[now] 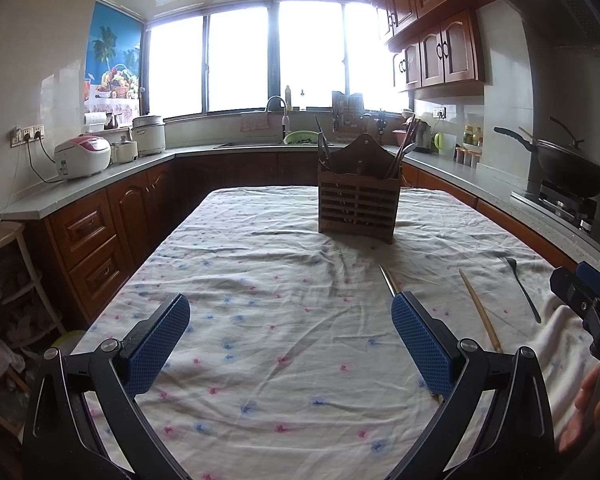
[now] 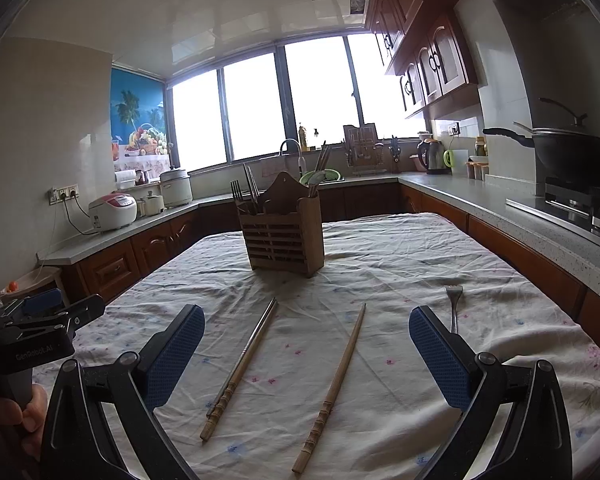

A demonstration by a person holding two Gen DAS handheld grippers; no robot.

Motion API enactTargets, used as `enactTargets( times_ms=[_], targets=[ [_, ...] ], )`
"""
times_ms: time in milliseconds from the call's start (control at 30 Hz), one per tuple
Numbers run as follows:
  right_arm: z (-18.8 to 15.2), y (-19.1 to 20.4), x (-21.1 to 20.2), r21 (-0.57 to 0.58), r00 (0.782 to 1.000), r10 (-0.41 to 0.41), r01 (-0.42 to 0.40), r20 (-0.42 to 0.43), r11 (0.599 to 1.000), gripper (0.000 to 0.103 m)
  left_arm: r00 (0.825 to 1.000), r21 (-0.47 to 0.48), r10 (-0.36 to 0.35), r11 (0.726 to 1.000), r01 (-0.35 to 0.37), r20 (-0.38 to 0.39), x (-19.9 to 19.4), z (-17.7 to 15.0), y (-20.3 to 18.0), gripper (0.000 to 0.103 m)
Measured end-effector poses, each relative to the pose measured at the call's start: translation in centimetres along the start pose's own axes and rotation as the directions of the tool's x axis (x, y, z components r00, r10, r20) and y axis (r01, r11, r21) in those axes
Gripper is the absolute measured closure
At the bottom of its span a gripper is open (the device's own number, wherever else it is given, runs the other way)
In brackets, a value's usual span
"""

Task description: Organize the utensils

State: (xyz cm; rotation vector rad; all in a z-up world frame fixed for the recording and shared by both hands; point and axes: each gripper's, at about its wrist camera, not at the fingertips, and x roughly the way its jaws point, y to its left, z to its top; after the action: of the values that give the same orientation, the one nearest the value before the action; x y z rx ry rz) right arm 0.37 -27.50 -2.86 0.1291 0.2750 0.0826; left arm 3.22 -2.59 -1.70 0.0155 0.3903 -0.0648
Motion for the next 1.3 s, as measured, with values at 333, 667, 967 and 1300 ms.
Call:
enactTargets(
  times_ms=[333,667,967,1300],
  targets=[
    [0.1,0.1,-0.1,0.001,1.0,0.003,-0.003,0.003,1.0,0.0,1.0,0.003,-0.001,1.0,0.001,0.002,0.0,0.1,0.0,0.0],
    [0.4,0.1,-0.3,-0.001,1.0,0.005,-0.005,0.007,1.0,0.0,1.0,0.005,-0.004,1.0,0.004,0.002,0.0,0.2,-0.2,0.0],
    [0.8,0.2,-0.3,-0.003,1.0,0.009,-0.009,0.005,1.0,0.0,1.0,-0.001,-0.006,1.0,0.006,-0.003,0.2,0.3,-0.1,0.0],
    [1.0,0.3,-0.2,-0.004,1.0,0.011,-0.011,0.005,1.0,0.0,1.0,-0.002,-0.01,1.0,0.01,-0.002,0.3,0.3,0.0,0.0]
  ],
)
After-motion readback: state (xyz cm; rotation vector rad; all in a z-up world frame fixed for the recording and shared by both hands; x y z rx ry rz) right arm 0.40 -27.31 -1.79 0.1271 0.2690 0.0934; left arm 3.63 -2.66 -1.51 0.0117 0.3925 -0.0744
